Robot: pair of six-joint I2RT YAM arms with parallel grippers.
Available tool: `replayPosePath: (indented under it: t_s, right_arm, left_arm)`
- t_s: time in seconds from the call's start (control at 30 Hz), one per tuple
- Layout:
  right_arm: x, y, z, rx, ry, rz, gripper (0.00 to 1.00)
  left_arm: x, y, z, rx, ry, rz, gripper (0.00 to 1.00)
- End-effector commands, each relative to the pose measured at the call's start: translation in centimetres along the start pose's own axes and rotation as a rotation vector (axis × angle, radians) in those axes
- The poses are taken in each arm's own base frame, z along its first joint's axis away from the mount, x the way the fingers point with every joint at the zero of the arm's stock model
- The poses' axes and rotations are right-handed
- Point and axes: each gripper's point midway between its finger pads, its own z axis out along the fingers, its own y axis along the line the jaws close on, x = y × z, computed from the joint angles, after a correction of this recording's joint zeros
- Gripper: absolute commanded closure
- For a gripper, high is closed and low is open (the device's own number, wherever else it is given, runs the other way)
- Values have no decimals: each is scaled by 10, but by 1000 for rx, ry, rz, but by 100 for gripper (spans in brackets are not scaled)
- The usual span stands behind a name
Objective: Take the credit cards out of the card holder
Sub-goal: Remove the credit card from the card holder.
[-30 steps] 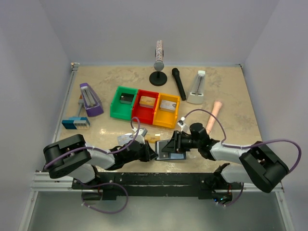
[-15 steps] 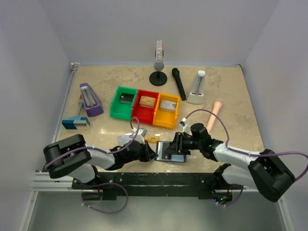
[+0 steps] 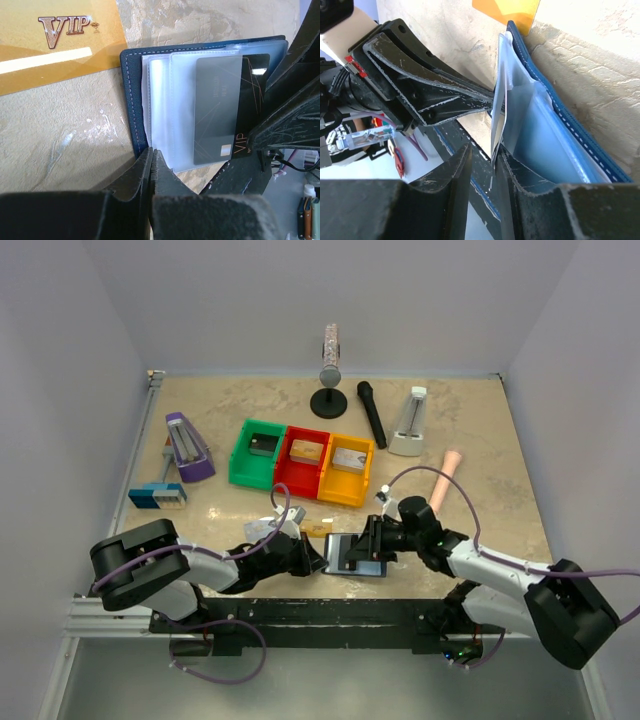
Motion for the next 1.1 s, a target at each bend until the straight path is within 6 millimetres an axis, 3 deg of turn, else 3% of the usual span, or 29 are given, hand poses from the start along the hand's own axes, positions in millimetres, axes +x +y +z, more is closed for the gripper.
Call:
replayPosePath:
  t_s: [0.0, 0.37, 0.67, 1.07]
  right_arm:
    - [-16, 19, -4, -37, -49, -65, 71]
    - [-15, 16, -4, -22, -46, -64, 83]
    - [-15, 12, -5, 2, -54, -64, 100]
    - [-16, 7, -27, 96, -75, -108, 100]
  left_arm:
    - [23, 47, -7, -166, 65, 18, 100]
    - [22, 48, -9, -158, 58, 21, 100]
    - [22, 47, -9, -153, 57, 20, 100]
    - [22, 47, -9, -151, 55, 26, 100]
